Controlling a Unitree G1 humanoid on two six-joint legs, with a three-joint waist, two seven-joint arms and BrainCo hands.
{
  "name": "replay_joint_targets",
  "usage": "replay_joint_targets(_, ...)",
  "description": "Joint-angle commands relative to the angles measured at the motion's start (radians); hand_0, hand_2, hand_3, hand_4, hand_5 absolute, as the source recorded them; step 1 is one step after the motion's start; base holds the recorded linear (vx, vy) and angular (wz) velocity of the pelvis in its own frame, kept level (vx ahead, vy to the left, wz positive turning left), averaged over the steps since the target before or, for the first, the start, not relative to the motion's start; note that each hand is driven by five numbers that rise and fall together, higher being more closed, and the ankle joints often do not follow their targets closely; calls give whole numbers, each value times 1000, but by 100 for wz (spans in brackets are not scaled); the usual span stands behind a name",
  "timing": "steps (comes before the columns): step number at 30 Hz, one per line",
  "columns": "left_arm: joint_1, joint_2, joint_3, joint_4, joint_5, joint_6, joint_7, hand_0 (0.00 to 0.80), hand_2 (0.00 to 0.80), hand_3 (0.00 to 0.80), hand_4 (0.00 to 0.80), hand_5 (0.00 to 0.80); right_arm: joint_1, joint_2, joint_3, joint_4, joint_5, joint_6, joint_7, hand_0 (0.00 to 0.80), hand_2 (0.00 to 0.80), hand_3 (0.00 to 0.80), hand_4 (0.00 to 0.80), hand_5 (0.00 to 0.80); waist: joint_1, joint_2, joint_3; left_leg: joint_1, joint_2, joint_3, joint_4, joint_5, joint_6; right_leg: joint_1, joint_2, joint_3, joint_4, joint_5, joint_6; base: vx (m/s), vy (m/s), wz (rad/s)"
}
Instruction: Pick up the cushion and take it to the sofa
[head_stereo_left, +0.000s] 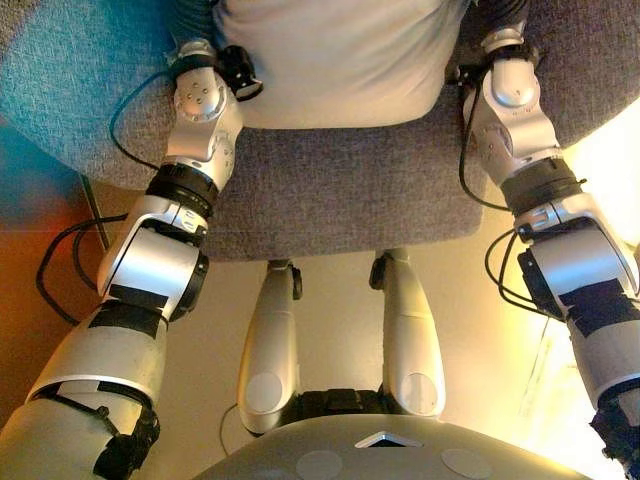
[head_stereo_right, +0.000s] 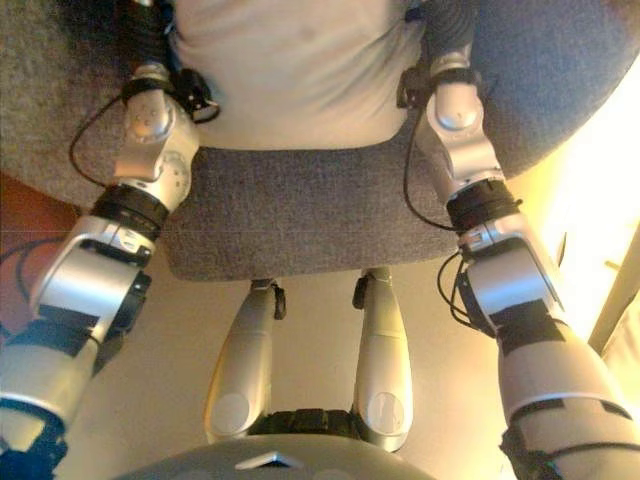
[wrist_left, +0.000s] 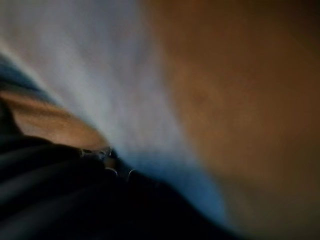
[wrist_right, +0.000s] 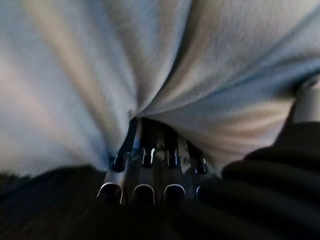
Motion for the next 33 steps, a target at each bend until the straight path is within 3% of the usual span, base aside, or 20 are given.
replay_joint_targets(1,152,-13,51,66,-38,31,-9,0,0,0,0,0,158,-90,-24,-30,-23,11,-66,0,0,0,0,0,-33,48,77,-8,29,0,56,-43,-18,-6,-55,11,-79,109,111,-3,-21,-10)
replay_joint_targets(5,312,9,133,39,-41,21,-32,0,0,0,0,0,331,-133,-147,-92,-34,-40,-88,0,0,0,0,0,-31,57,77,68,23,8,63,-66,-17,66,-60,-2,-70,85,109,-9,18,-4)
replay_joint_targets(7,384,7,164,37,-80,74,-91,0,0,0,0,0,416,-128,-207,-125,-68,-64,-82,0,0,0,0,0,-31,63,77,119,22,16,68,-82,-14,114,-71,-14,-66,71,113,0,0,0)
replay_joint_targets(12,555,29,258,29,-114,159,-137,0,0,0,0,0,626,-128,-336,-239,-98,-43,-90,0,0,0,0,0,-35,54,77,261,24,41,73,-122,-11,259,-95,-55,-87,55,124,18,-30,-3)
replay_joint_targets(15,687,16,336,25,-153,162,-155,0,0,0,0,0,764,-102,-420,-252,-65,-76,-50,0,0,0,0,0,-38,53,38,329,23,55,69,-144,-7,330,-101,-67,-102,39,126,92,26,-5)
replay_joint_targets(22,966,-45,482,-35,-31,149,-191,0,0,0,0,0,1015,29,-555,-173,-71,-141,39,0,0,0,0,0,-23,32,-102,507,21,86,36,-178,-1,558,-85,-111,-161,7,116,108,-47,-5)
replay_joint_targets(27,1090,-72,522,22,62,217,-289,0,0,0,0,0,1124,120,-544,-78,-108,-103,91,0,0,0,0,0,-18,17,-218,619,20,89,12,-182,9,682,-52,-122,-185,-9,98,156,-62,8)
replay_joint_targets(33,1174,-132,456,107,167,233,-466,0,0,0,0,0,1208,205,-511,118,-127,-18,232,0,0,0,0,0,-15,9,-328,736,13,87,-55,-188,29,785,-5,-91,-214,-26,76,113,-20,5)
